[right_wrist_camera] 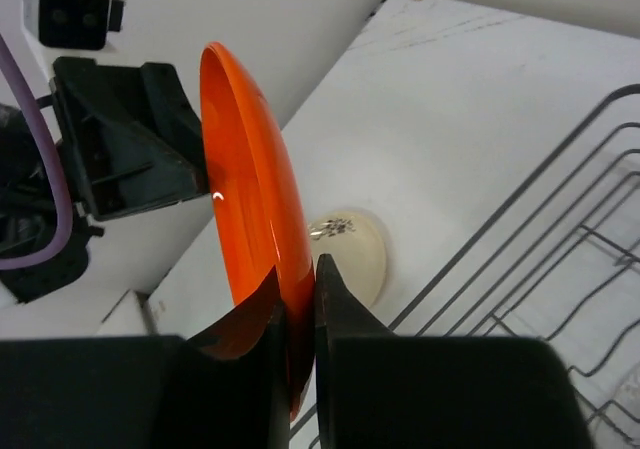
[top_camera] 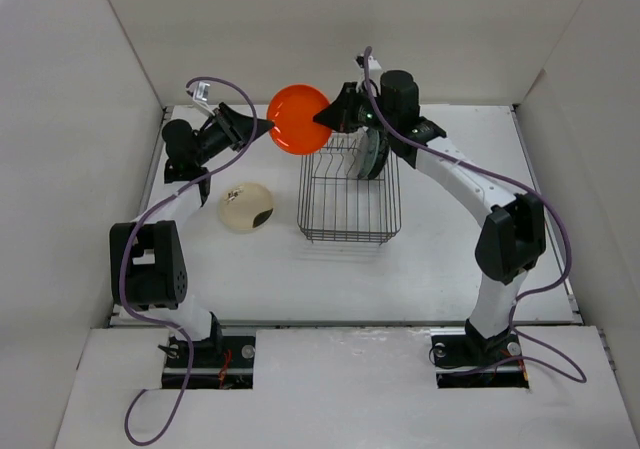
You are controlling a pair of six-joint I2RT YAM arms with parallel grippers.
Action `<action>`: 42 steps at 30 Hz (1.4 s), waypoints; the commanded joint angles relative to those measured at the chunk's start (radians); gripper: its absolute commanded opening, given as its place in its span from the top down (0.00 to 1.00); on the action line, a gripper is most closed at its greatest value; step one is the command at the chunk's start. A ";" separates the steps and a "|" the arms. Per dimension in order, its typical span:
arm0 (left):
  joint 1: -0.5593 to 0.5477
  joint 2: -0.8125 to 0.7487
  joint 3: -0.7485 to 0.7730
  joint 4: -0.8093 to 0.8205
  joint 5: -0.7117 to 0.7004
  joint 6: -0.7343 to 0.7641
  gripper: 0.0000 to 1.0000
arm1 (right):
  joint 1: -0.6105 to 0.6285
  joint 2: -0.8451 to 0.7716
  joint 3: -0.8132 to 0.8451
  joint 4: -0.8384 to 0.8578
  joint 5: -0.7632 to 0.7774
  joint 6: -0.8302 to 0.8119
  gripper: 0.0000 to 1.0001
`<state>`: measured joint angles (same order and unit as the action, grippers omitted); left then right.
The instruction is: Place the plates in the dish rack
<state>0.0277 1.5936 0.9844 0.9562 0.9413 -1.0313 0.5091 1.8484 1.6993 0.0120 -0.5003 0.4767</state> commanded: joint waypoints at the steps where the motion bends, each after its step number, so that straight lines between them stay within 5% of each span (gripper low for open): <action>1: -0.002 -0.020 0.055 -0.178 -0.057 0.087 0.67 | 0.016 -0.054 0.031 0.071 0.100 0.053 1.00; 2: -0.002 -0.033 0.074 -0.271 -0.096 0.138 0.55 | 0.031 -0.070 0.031 0.036 0.183 0.053 1.00; 4: -0.002 -0.044 0.129 -0.499 -0.280 0.241 0.12 | 0.060 -0.110 0.049 -0.143 0.402 0.007 1.00; 5: -0.002 -0.044 0.185 -0.681 -0.344 0.284 0.00 | 0.109 -0.110 0.068 -0.209 0.645 -0.015 1.00; 9: -0.011 -0.005 0.377 -1.104 -0.712 0.399 0.00 | 0.192 -0.039 0.226 -0.562 1.102 -0.039 1.00; 12: -0.011 0.054 0.503 -1.291 -0.909 0.409 0.00 | 0.213 0.011 0.275 -0.727 1.308 0.006 1.00; 15: -0.011 0.083 0.550 -1.372 -1.001 0.399 0.00 | 0.213 0.032 0.275 -0.768 1.341 0.034 1.00; 31: -0.011 0.074 0.542 -1.375 -0.975 0.396 0.00 | 0.193 0.267 0.537 -0.886 1.402 0.080 1.00; 42: -0.011 0.074 0.533 -1.366 -0.957 0.396 0.00 | 0.161 0.334 0.565 -0.888 1.393 0.062 1.00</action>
<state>0.0200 1.6871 1.5120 -0.4129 -0.0193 -0.6506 0.6670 2.1773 2.2173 -0.8879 0.8600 0.5438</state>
